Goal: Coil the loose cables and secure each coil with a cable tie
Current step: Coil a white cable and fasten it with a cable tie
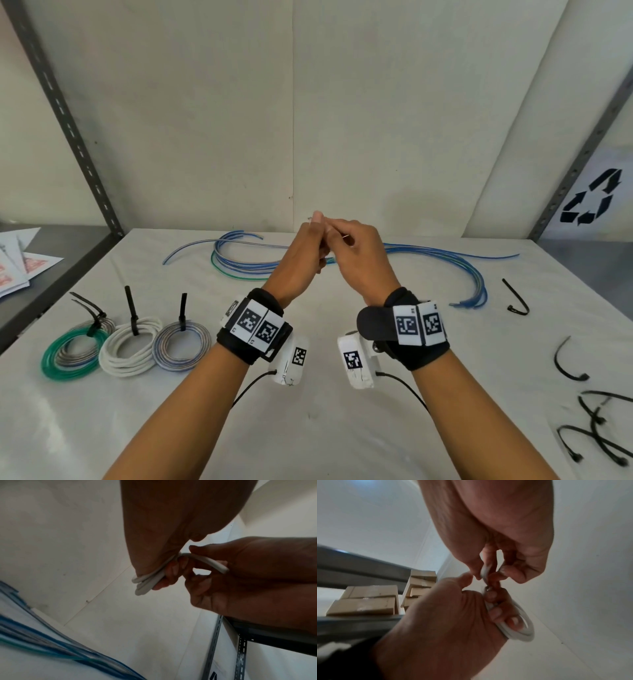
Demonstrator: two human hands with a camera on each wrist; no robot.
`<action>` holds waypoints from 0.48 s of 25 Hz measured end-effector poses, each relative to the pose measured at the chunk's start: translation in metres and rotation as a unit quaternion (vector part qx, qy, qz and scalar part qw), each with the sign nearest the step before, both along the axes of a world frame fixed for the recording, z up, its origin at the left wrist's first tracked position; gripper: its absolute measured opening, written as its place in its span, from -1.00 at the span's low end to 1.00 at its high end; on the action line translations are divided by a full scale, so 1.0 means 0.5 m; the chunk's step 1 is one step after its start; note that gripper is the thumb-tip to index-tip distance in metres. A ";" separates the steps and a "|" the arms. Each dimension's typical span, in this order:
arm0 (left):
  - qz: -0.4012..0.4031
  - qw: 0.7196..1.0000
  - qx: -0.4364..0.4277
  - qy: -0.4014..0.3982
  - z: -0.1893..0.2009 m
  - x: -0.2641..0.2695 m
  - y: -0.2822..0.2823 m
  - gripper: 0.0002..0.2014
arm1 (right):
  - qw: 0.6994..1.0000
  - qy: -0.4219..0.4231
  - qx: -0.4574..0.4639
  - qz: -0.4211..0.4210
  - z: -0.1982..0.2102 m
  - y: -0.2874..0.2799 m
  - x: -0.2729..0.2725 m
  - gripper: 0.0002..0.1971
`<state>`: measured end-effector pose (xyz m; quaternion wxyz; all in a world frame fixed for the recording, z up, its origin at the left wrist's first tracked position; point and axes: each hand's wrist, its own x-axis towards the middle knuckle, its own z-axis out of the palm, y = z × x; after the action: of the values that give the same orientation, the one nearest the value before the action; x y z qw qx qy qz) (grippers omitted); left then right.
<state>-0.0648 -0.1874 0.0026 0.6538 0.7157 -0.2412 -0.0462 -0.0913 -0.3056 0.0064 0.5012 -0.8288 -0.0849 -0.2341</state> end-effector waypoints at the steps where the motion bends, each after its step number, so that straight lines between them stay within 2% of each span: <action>1: 0.008 1.000 -0.029 0.007 0.000 0.000 0.001 -0.48 | 0.999 0.003 -0.034 -0.001 -0.006 0.004 0.003 -0.72; 3: 0.022 0.997 -0.071 0.021 0.001 -0.001 0.004 -0.48 | 0.998 0.002 -0.068 -0.015 -0.010 0.008 0.009 -0.69; 5: 0.030 0.997 -0.069 0.028 -0.002 0.000 0.006 -0.44 | 0.996 -0.015 -0.079 -0.038 -0.010 0.005 0.010 -0.68; 7: 0.044 0.998 -0.019 0.031 -0.008 0.001 -0.001 -0.31 | 0.997 -0.001 -0.073 -0.029 -0.013 -0.002 0.009 -0.66; 9: 0.080 0.995 0.064 -0.001 -0.014 0.005 -0.002 -0.24 | 0.998 0.031 -0.059 0.018 -0.013 -0.009 0.004 -0.61; 12: 0.091 0.991 0.094 -0.038 -0.009 0.010 0.008 -0.23 | 0.993 -0.029 -0.090 0.068 -0.008 -0.021 -0.002 -0.68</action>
<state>-0.0599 -0.1836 -0.0020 0.5760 0.7938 -0.1944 0.0179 -0.0922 -0.3162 0.0026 0.4370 -0.8554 -0.1763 -0.2151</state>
